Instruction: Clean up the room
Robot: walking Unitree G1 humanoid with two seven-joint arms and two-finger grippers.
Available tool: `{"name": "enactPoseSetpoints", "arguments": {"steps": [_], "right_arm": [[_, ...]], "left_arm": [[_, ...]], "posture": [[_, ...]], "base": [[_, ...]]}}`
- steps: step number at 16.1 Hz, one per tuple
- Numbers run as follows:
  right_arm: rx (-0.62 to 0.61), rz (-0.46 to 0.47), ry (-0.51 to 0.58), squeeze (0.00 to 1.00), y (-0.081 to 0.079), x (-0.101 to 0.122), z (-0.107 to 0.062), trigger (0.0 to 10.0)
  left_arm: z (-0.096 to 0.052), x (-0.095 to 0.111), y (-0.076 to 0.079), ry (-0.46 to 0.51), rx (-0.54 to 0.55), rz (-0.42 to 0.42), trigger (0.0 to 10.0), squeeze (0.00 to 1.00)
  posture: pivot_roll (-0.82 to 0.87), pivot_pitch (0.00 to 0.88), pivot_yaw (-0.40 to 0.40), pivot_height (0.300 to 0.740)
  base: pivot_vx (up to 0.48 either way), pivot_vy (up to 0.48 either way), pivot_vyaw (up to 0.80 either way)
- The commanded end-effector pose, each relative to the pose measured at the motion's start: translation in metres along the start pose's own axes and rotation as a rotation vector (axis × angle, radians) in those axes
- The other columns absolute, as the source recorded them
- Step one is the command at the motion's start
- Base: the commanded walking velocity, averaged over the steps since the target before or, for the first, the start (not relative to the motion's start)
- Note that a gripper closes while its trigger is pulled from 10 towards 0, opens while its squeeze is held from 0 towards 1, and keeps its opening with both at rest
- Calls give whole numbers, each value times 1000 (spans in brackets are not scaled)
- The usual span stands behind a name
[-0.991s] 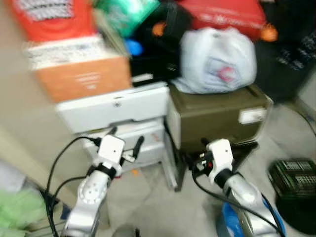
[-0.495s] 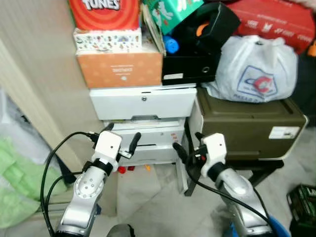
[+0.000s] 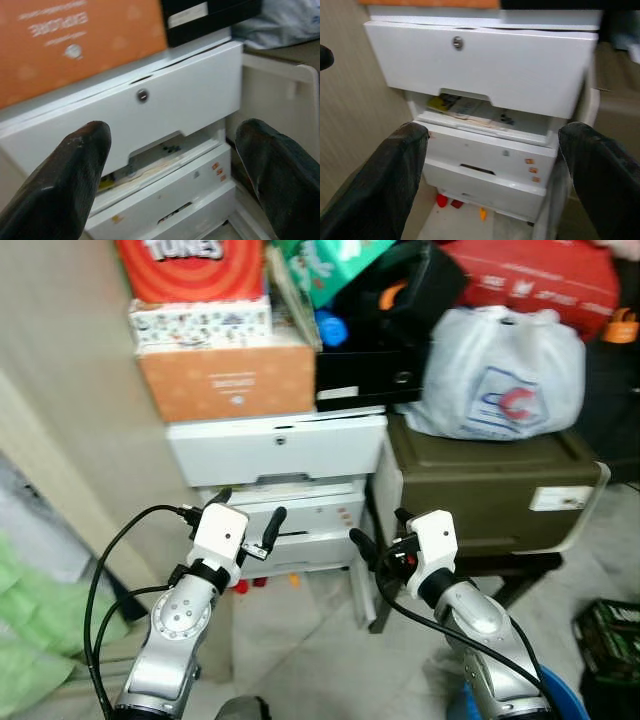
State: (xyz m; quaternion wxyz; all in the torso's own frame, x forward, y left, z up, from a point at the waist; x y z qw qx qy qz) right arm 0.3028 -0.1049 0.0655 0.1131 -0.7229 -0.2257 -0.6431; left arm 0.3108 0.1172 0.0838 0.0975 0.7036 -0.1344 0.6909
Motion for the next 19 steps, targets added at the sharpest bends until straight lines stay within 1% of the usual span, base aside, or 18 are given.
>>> {"name": "enactPoseSetpoints", "arguments": {"steps": [1, 5, 6, 9, 19], "right_arm": [[0, -8, -2, 0, 1, 0, 0, 10000], [4, -9, -2, 0, 0, 0, 0, 10000], [9, -23, 0, 0, -1, 0, 0, 10000], [3, -12, -2, 0, -1, -1, 0, 10000], [6, -20, -12, 0, -1, -3, 1, 10000]], "left_arm": [[2, 2, 1, 2, -2, -1, 10000, 0], [2, 4, 2, 11, -13, -6, 10000, 0], [2, 4, 2, 11, -15, -4, 10000, 0], [3, 4, 4, 10, -21, 1, 10000, 0], [2, 6, 4, 19, -11, 21, 10000, 0]], "posture": [[-70, 0, -1, 740], [-70, 0, -1, 740], [-70, 0, -1, 740], [-70, 0, -1, 740], [-63, 0, -3, 740]], "base": [[0, 0, 0], [0, 0, 434], [0, 0, 800], [0, 0, 800], [0, 0, 800]]}}
Point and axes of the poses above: a point about 5 cm out from each wrist's last joint towards the gripper, its own z axis pointing out of the wrist towards the gripper, its own x axis along the axis of the wrist's last joint, y = z × x, the point moved 6 cm from there along z, pointing out of the wrist towards the gripper, and after that the axes turned 9 degrees about -z, right-handed, at the moved point
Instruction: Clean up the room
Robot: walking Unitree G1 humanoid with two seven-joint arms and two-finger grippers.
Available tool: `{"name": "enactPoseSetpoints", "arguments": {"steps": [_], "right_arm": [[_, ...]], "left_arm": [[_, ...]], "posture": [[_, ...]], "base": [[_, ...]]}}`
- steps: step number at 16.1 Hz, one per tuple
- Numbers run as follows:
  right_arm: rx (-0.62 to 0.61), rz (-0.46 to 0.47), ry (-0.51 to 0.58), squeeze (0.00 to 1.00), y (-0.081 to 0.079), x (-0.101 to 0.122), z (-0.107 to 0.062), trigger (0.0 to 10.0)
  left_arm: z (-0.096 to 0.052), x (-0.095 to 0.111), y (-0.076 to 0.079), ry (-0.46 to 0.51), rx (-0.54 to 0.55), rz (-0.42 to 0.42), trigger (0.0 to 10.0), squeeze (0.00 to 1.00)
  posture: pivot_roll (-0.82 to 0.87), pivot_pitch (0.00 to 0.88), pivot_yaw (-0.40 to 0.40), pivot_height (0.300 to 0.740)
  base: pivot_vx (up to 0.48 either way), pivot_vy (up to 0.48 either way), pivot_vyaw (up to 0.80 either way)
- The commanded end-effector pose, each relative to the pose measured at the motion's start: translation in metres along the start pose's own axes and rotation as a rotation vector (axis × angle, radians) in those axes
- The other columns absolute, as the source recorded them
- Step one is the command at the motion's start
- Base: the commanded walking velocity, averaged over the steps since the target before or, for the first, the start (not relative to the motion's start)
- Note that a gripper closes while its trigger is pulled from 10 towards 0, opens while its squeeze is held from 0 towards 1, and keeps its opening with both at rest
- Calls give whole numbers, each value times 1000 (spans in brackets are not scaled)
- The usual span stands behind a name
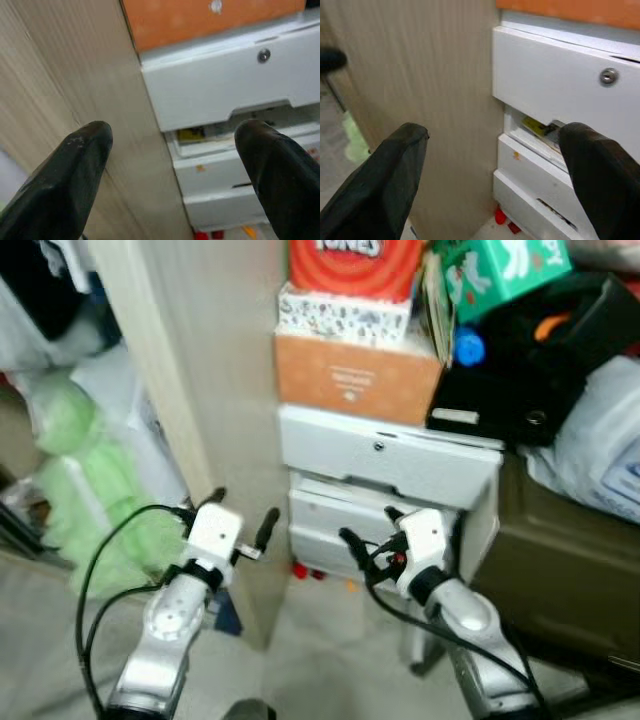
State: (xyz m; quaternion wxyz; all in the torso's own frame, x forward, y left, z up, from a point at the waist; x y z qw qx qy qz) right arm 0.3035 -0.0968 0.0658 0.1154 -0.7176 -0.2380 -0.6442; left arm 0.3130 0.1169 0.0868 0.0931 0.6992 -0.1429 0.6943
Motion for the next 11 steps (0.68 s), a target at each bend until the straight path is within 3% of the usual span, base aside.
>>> {"name": "enactPoseSetpoints", "arguments": {"steps": [1, 5, 7, 8, 10, 11], "right_arm": [[-13, -3, -20, 0, 5, -5, -3, 10000], [-29, -22, -17, 0, 10, -4, -7, 10000], [-74, -37, -34, 0, 20, -8, -27, 10000], [-125, -22, -59, 0, 30, -16, -46, 10000], [-172, -11, -80, 0, 38, -24, -53, 10000], [-175, -21, -81, 0, 39, -24, -50, 10000]], "left_arm": [[0, 2, 3, 9, 2, 4, 10000, 0], [-7, 4, -2, 6, 21, 23, 10000, 0], [-25, 9, -24, 25, 130, 36, 10000, 0], [-39, 4, -36, 0, 184, 52, 10000, 0], [-46, -2, -45, -22, 214, 67, 10000, 0], [-43, 5, -48, -2, 227, 68, 10000, 0]], "posture": [[-62, 0, -1, 740], [-65, 0, 5, 740], [-57, 0, 8, 740], [-47, 0, 11, 740], [-43, 0, 10, 740], [-35, 0, 13, 740]], "base": [[0, 0, 800], [0, 0, 784], [0, 0, 531], [0, 0, 625], [0, 0, 797], [0, 0, 794]]}}
Point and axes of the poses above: a point about 5 cm out from each wrist's last joint towards the gripper, its own z axis pointing out of the wrist towards the gripper, its own x axis along the axis of the wrist's last joint, y = z × x, the point moved 6 cm from there along z, pointing out of the wrist towards the gripper, and after that the axes turned 9 degrees about -z, right-handed, at the moved point
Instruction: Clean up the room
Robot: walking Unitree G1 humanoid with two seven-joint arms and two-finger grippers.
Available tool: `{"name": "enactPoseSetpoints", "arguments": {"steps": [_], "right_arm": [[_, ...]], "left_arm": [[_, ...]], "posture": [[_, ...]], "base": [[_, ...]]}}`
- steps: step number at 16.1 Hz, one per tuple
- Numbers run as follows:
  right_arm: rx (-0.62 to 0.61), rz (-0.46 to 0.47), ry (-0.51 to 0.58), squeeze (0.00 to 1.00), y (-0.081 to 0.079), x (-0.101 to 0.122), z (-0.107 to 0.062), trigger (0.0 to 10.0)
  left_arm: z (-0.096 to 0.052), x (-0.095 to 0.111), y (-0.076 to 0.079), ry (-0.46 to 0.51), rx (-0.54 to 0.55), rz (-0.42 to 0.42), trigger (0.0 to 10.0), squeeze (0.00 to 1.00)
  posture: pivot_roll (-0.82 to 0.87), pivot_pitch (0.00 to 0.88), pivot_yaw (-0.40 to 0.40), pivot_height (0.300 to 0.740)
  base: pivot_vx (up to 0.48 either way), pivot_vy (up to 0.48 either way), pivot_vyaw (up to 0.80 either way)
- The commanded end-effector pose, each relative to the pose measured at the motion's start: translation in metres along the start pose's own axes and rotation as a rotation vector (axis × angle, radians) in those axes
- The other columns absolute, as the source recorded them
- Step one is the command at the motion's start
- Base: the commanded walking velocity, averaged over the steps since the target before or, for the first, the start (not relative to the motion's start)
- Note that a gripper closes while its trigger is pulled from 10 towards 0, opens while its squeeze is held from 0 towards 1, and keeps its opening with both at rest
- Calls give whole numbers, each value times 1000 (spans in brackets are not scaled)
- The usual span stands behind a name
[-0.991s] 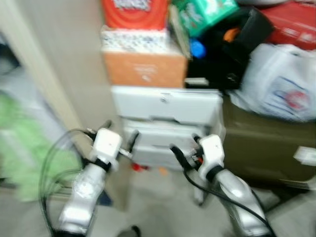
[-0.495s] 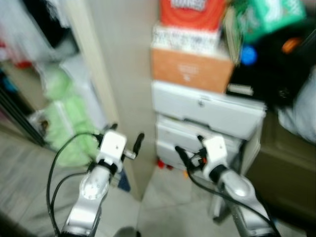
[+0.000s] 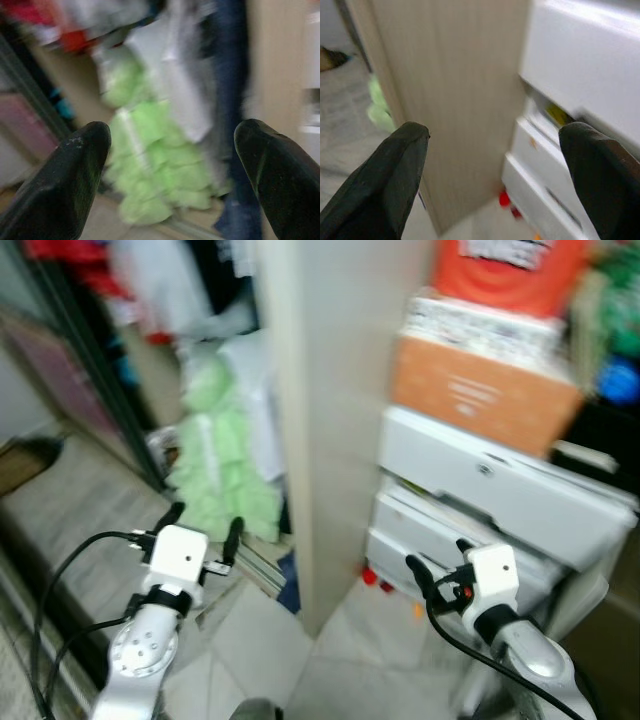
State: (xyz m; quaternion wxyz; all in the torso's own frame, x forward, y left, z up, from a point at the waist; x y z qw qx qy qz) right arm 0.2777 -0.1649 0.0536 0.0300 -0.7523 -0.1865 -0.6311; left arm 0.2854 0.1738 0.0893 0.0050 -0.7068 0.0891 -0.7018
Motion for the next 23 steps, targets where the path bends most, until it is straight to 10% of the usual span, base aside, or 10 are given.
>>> {"name": "enactPoseSetpoints", "arguments": {"steps": [1, 5, 23], "right_arm": [[18, -7, 18, 0, -7, 5, 6, 10000], [101, -30, 39, 0, -32, 12, 12, 10000], [113, -25, 59, 0, -26, 17, 22, 10000]], "left_arm": [[6, 13, -6, 37, 27, -14, 10000, 0], [8, 15, 2, 34, -6, -25, 10000, 0], [25, 19, 17, 47, -13, -86, 10000, 0]], "posture": [[-34, 0, 14, 740], [-40, 0, 16, 740], [-58, 0, -7, 740]], "base": [[0, 0, 794], [0, 0, 695], [0, -74, 252]]}}
Point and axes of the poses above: a point about 5 cm out from each wrist's last joint towards the gripper, its own z axis pointing out of the wrist towards the gripper, its own x axis along the axis of the wrist's last joint, y = z × x, the point moved 6 cm from there along z, pointing out of the wrist towards the gripper, and after that the axes turned 9 degrees about -z, right-handed, at the moved point
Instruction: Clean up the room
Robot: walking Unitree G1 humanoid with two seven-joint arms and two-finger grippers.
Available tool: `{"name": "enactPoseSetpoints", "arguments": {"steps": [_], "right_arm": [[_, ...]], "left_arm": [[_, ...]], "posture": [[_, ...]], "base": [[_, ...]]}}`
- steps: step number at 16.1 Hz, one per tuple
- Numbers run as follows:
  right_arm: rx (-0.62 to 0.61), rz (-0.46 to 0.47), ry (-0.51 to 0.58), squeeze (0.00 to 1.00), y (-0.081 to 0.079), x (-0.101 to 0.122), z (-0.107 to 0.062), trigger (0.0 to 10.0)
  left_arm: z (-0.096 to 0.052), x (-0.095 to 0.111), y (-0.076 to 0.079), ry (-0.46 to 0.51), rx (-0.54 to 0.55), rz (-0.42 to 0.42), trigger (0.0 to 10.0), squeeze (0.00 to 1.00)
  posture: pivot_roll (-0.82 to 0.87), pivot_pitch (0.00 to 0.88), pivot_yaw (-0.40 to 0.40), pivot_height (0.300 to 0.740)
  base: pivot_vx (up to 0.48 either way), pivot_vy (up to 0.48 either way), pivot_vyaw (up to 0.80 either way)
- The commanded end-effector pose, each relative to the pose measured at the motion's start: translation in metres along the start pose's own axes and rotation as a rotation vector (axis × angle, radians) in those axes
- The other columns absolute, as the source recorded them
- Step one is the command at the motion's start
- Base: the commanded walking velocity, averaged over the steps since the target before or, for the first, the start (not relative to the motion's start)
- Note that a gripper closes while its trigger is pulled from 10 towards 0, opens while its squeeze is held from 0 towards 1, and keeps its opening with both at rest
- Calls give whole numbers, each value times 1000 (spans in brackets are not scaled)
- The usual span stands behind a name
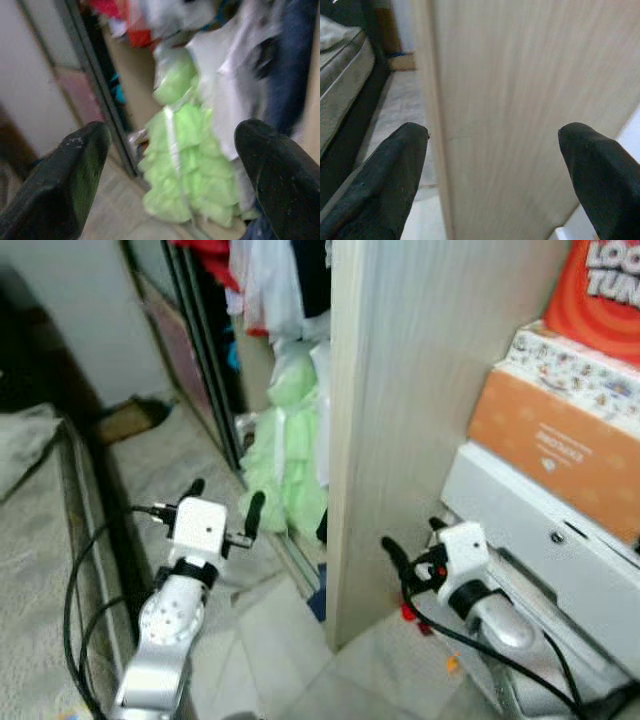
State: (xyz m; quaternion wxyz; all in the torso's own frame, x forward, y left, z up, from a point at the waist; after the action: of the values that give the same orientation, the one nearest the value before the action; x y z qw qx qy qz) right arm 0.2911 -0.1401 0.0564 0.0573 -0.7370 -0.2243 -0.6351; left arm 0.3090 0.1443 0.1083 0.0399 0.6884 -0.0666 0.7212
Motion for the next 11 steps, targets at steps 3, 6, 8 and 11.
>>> {"name": "enactPoseSetpoints", "arguments": {"steps": [3, 6, 8, 11], "right_arm": [[131, 19, -18, 0, -18, -6, -21, 10000], [324, 62, -117, 0, -38, -26, -43, 10000], [377, 77, -116, 0, -42, -26, -44, 10000], [506, 97, -121, 0, -54, -22, -47, 10000]], "left_arm": [[-6, -5, -7, -21, 11, 6, 10000, 0], [-9, -9, -3, -37, -6, 1, 10000, 0], [-4, -9, -3, -35, -8, 1, 10000, 0], [-1, -5, -3, -25, -15, 5, 10000, 0]], "posture": [[-61, 0, -9, 740], [-75, 0, -1, 740], [-78, 0, 2, 740], [-74, 0, 3, 740]], "base": [[0, 0, 800], [0, 0, 800], [0, 0, 800], [0, 0, 800]]}}
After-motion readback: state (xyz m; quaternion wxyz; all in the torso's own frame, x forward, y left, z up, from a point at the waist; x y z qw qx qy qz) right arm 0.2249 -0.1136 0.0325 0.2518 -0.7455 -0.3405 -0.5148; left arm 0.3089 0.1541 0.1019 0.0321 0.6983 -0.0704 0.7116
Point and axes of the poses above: a point about 5 cm out from each wrist's last joint towards the gripper, its own z axis pointing out of the wrist towards the gripper, its own x axis along the axis of the wrist's last joint, y = z × x, the point moved 6 cm from there along z, pointing out of the wrist towards the gripper, and after that the axes turned 9 degrees about -z, right-handed, at the moved point
